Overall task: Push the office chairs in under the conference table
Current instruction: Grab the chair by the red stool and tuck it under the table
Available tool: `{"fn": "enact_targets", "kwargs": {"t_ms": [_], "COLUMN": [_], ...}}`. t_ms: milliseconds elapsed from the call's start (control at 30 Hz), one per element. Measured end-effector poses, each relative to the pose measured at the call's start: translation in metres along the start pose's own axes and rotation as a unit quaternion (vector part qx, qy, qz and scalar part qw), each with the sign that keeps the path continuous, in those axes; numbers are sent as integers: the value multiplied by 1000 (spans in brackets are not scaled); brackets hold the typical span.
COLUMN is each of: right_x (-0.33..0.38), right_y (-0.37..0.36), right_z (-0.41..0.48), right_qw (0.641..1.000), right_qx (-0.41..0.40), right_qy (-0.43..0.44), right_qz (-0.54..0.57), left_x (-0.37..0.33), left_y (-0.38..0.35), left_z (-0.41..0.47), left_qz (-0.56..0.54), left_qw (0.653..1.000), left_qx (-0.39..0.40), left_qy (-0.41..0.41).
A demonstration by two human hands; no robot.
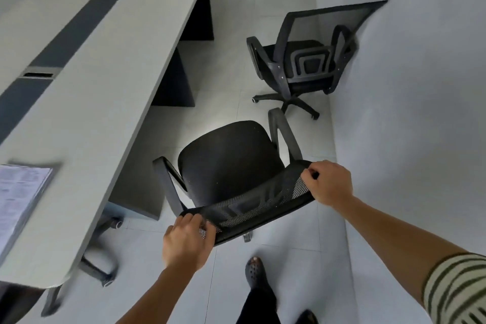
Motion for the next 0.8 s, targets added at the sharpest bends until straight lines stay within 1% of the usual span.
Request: {"fn": "enact_targets", "kwargs": {"t_ms": [167, 333, 467, 633, 800], "right_x": [29, 65, 81, 91, 95], "right_y": [-14, -24, -30, -34, -39], "right_z": [68, 131, 175, 240, 327], "right_qw": [999, 999, 998, 994, 983], "right_qx": [6, 9, 16, 4, -22], "right_qy": [33, 42, 56, 110, 180], "right_qz": [-5, -2, -11, -6, 2], "left_x": [17, 33, 37, 25, -5], "left_y": [4, 20, 25, 20, 10], "left_z": [60, 130, 171, 208, 249], "left_qz": [-12, -21, -14, -20, -37], "left_qw": [1000, 999, 999, 997, 991], "left_qx": [-21, -38, -44, -56, -66], "left_qy": [13, 22, 27, 52, 114]}}
Point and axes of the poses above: each hand's wrist, its own z-axis towards the middle knuckle, its own y-axis out of the back of the hand, x = y × z, the point moved 3 cm from there along z, towards the middle knuckle, and after that the axes turned 11 degrees about -z, right-handed, at the moved point
